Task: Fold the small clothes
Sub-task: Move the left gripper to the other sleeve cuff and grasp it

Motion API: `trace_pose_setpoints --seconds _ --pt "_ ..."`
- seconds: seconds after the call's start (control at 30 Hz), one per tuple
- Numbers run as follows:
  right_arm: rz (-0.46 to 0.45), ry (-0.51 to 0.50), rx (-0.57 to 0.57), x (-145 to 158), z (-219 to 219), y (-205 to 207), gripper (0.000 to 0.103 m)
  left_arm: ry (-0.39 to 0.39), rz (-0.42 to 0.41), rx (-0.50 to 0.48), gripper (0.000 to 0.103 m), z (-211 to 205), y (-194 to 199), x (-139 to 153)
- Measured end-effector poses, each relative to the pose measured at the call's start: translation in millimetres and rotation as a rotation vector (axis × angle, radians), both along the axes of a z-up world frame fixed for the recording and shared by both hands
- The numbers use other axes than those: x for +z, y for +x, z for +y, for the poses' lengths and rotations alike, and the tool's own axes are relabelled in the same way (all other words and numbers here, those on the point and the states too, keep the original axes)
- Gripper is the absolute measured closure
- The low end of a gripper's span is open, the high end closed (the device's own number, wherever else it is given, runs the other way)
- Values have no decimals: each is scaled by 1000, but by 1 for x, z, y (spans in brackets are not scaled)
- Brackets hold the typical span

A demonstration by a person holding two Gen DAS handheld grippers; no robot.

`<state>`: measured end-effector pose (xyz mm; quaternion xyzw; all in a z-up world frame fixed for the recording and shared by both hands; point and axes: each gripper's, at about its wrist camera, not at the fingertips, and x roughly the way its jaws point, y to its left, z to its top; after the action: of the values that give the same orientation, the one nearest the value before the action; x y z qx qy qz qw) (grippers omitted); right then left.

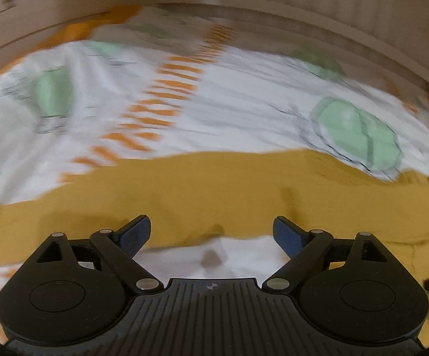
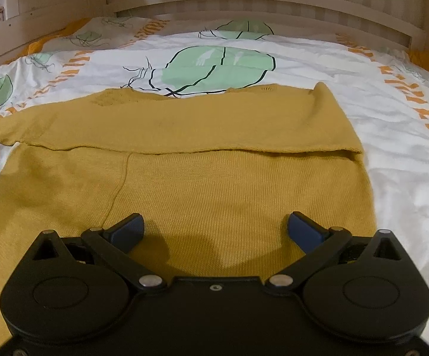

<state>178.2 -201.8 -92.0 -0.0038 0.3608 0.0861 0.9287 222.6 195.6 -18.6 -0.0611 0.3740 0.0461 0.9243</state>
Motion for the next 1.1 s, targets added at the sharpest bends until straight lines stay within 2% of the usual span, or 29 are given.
trace_pose_setpoints --seconds 0.2,0.4,0.73,0.9,1.1 --pt "-9 -7 -3 -2 1 0 0 -52 -7 192 13 88 -22 20" --pt "-10 -29 -5 -3 4 0 0 -89 22 337 13 152 -39 13" --pt "30 -93 -42 4 21 5 0 -149 84 431 13 197 -49 -21" --pt "45 -53 -29 8 34 6 0 -181 90 461 13 212 -52 -32" --pt "19 -71 10 2 50 5 0 -204 99 469 13 220 -45 -41"
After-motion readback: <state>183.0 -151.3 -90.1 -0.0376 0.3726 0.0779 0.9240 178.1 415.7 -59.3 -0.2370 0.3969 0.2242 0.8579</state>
